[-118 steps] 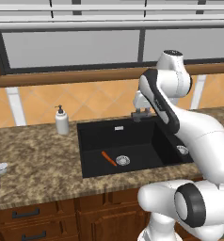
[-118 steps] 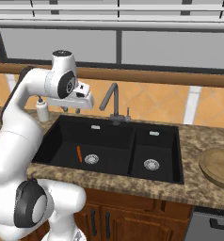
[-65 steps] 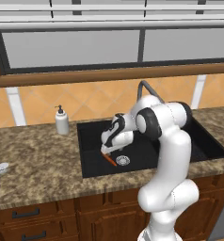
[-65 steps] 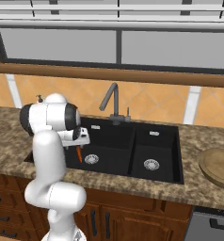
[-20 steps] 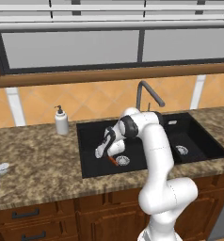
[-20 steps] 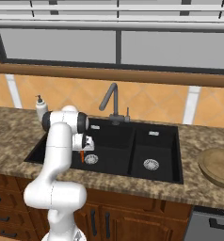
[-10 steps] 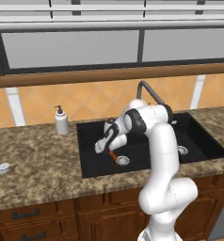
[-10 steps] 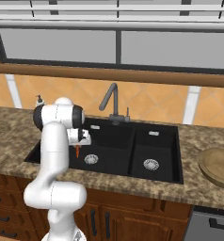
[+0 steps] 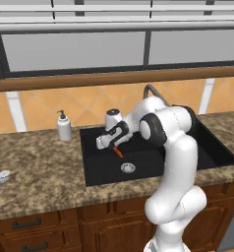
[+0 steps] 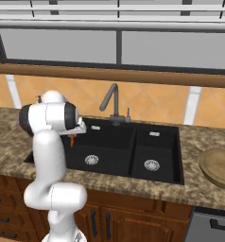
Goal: Pick the carrot from the sink and place it in the bowl. Then pick the bowl and place it in the microwave. Then close the microwave door and press the start button.
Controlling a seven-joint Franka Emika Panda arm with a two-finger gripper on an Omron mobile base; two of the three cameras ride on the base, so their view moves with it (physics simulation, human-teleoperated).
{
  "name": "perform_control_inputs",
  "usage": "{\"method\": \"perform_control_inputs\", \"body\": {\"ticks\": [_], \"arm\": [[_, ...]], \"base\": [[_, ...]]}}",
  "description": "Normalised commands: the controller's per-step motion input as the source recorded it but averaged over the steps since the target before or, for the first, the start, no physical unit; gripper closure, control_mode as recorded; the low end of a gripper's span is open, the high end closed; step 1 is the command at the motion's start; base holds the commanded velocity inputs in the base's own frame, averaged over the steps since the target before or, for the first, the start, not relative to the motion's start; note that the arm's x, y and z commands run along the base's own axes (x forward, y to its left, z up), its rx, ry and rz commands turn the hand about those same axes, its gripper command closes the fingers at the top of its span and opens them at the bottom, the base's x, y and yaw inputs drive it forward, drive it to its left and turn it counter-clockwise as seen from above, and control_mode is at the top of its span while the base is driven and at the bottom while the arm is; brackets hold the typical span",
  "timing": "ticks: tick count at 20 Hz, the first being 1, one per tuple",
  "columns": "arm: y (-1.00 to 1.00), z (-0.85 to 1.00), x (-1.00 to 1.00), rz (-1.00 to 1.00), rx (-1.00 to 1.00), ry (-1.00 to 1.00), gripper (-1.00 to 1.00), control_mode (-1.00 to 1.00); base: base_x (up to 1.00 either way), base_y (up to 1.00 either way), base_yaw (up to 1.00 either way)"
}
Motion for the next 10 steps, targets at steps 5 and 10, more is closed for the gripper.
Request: {"method": "perform_control_inputs", "body": {"ticks": [5, 10], "arm": [[0.05, 1.0, -0.22, 0.0, -0.08, 0.09, 1.0, -1.0], [0.0, 1.0, -0.25, 0.0, -0.02, 0.1, 1.0, -1.0]], "base": [[0.0, 0.0, 0.0], [0.0, 0.0, 0.0]]}}
